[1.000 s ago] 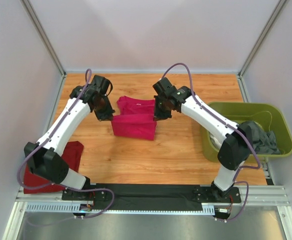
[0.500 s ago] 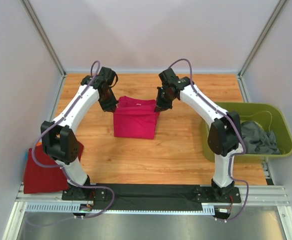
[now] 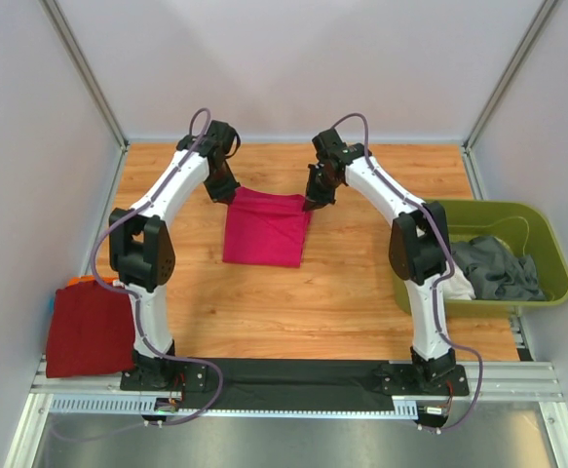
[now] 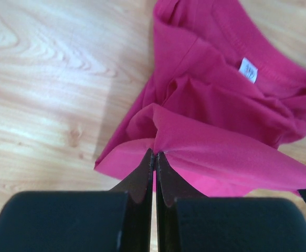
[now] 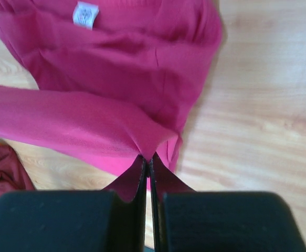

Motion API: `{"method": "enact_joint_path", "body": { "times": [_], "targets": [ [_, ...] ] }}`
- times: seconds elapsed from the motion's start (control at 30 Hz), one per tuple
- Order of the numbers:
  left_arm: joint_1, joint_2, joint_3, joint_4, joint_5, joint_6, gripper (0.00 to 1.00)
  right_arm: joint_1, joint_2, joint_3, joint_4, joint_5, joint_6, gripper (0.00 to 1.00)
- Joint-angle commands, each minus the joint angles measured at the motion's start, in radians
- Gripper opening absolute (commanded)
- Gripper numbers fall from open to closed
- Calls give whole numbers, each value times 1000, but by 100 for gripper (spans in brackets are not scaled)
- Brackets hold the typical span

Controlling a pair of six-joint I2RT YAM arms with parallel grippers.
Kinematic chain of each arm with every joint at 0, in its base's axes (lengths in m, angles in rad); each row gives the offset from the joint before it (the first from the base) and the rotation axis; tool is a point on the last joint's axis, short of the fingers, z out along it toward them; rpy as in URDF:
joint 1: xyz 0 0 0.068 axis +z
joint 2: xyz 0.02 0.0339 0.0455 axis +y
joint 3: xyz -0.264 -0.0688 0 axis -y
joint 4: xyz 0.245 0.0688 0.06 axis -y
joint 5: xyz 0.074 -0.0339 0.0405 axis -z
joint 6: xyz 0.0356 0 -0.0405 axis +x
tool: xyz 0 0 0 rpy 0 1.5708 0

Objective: Fold and stack the t-shirts
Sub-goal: Fold the tshirt

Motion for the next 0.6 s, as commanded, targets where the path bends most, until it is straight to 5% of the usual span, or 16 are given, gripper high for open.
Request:
{"method": "enact_joint_path", "body": {
  "times": [0.0, 0.23, 0.47, 0.57],
  "targets": [
    [27, 46, 93, 24, -64, 31, 0, -38, 61, 113, -2, 8, -42, 0],
    [45, 162, 164, 56, -76, 17, 0, -70, 182, 216, -2, -4, -57, 0],
    [74, 249, 204, 157, -60, 26, 0, -104, 263, 270, 119, -117, -88, 22],
    [88, 258, 214, 219, 8, 68, 51, -120, 239, 253, 260, -193, -71, 33]
  ]
}}
